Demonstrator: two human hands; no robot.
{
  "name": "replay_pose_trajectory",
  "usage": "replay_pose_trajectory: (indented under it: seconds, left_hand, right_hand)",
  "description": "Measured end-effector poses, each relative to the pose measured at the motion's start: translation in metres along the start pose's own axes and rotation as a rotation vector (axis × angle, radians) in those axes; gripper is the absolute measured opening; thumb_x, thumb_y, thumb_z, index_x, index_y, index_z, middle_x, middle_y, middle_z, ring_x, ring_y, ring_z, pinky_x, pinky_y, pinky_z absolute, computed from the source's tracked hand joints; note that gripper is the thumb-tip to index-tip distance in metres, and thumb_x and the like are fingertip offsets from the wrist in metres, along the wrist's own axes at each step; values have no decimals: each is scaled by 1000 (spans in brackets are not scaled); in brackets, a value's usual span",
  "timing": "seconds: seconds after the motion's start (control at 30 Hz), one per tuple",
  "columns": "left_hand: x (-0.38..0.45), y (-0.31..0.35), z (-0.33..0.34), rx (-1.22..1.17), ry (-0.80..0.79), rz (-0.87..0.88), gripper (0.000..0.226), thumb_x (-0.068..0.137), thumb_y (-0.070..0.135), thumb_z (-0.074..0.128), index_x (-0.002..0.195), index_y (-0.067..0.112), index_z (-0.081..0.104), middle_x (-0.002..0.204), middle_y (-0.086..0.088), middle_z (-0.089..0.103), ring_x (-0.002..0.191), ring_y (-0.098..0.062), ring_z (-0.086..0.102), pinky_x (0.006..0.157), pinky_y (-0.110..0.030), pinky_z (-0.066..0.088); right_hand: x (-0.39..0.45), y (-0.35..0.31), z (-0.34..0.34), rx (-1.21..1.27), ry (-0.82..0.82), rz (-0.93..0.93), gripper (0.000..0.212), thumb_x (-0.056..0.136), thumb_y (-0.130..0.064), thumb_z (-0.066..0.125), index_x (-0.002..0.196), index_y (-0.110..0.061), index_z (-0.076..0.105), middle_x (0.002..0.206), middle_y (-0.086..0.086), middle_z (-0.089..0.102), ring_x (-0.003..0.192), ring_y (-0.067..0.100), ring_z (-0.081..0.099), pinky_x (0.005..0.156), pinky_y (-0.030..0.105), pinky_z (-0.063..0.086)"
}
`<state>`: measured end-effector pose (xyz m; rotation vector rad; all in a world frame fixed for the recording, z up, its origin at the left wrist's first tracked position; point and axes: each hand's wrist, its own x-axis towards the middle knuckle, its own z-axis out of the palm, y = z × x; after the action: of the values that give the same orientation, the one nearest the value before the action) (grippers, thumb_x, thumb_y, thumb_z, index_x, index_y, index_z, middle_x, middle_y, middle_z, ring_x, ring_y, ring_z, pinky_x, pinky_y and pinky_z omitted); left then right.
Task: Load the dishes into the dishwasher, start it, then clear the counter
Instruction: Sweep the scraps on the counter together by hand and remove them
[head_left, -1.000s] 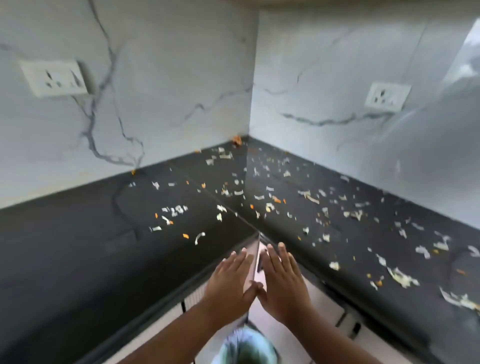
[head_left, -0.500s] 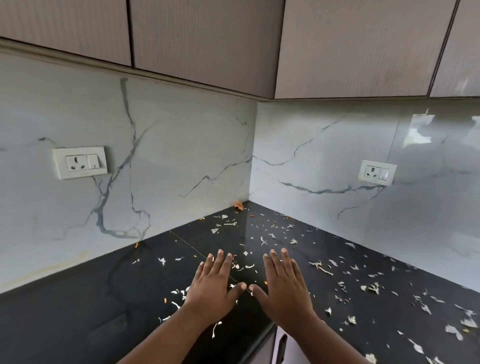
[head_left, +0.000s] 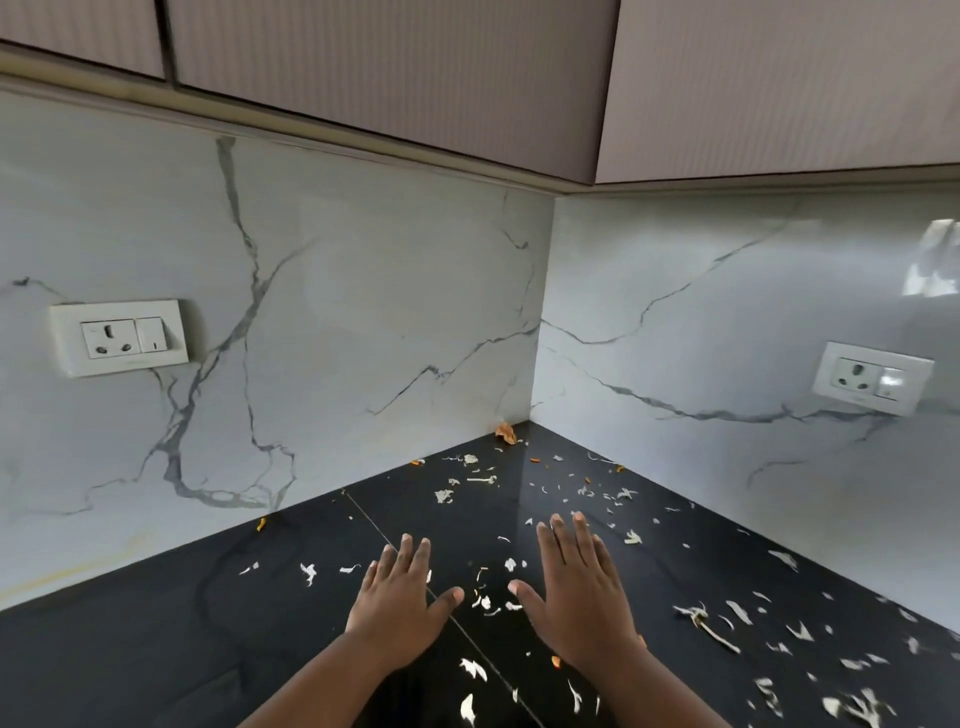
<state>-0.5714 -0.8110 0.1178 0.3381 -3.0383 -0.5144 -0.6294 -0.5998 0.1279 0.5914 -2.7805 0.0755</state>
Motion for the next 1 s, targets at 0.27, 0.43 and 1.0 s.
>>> replay_pose_trajectory:
  seconds: [0.27,0.43,1.0]
  left_hand:
    - [84,5,22,63,-58,-199,85,93,67,28,155,16,-1,162,-7,-6,149,-27,-7,121,-40,-1]
    - [162,-5,24,120,-84,-256,92,92,70,23,153,8,-7,162,-9,-10,148,-27,-14,121,-42,-4]
    - [265,-43,81,134,28,-405,134,41,91,-27,153,19,-14,159,5,-22,145,-14,-22,119,-40,-12]
  right_hand:
    - [86,47,44,44,-113,-122,77,84,-69,27,127,-14,61,132,6,60,133,26,39,101,39,33]
    - [151,50,75,187,-167,-95,117,54,-76,-20,154,-18,4,162,3,1,148,24,-11,113,33,-6]
    - [471,42,241,229,-92,149,39,95,-35,43,131,-23,48,142,19,39,132,40,32,110,47,28]
